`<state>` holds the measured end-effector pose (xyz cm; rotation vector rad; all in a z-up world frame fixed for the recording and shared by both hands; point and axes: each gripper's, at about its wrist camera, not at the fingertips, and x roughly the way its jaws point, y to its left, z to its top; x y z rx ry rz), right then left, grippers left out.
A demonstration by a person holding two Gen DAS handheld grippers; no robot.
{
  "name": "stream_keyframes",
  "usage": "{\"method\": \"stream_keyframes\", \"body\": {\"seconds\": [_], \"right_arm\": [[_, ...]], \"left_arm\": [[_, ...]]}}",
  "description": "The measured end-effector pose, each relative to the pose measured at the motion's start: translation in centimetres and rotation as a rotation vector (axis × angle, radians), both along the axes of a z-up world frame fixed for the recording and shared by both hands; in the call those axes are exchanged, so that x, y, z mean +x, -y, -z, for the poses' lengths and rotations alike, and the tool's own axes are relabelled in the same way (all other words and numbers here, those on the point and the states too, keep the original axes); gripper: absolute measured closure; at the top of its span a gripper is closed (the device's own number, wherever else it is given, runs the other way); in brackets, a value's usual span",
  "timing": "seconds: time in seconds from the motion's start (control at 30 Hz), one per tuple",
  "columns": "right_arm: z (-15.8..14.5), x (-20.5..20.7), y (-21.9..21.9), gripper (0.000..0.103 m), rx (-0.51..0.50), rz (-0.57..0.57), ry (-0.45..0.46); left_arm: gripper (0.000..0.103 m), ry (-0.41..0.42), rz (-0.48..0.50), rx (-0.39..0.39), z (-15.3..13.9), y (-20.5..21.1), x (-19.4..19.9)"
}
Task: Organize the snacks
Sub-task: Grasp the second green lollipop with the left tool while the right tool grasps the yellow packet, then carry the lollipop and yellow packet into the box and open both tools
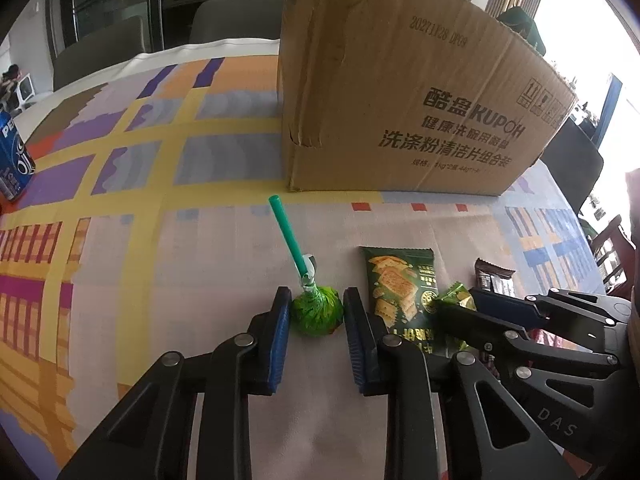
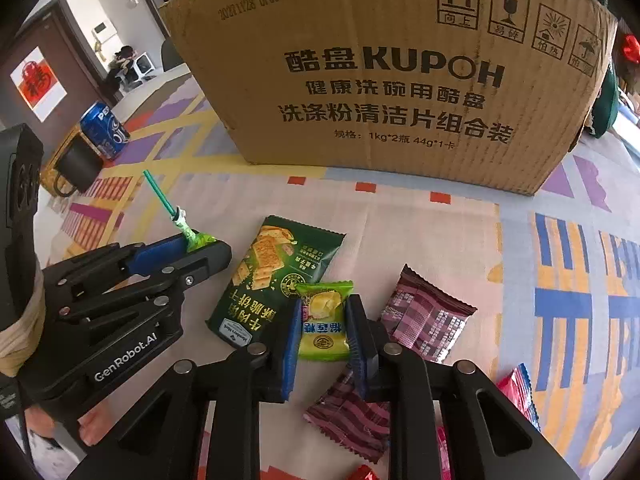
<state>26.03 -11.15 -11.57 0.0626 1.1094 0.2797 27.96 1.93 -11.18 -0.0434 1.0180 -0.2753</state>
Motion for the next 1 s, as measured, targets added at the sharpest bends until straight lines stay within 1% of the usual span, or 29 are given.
{"method": "stream_keyframes", "body": {"seconds": [0.17, 0.33, 0.57, 1.0], "right_arm": [[-0.5, -0.4, 0.3, 0.081, 0.011, 0.001, 0.008], [-1.8, -1.0, 0.8, 0.081, 0.022, 0.000, 0.038], [-4.5, -2.1, 1.4, 0.081, 0.037, -0.004, 0.109], [-10.4, -3.3, 3.7, 0.081, 0.073, 0.006, 0.243]], "left_arm": [[0.076, 0.024, 0.001, 0.005, -1.2, 0.1, -0.7], [0.076, 0.040, -0.002, 0.001, -2.6, 0.3, -1.5], [0.076, 0.085, -0.004, -0.010, -5.3, 0.8, -2.8], [0.076, 0.213, 0.005, -0.006, -11.6, 2.3, -4.2]]}}
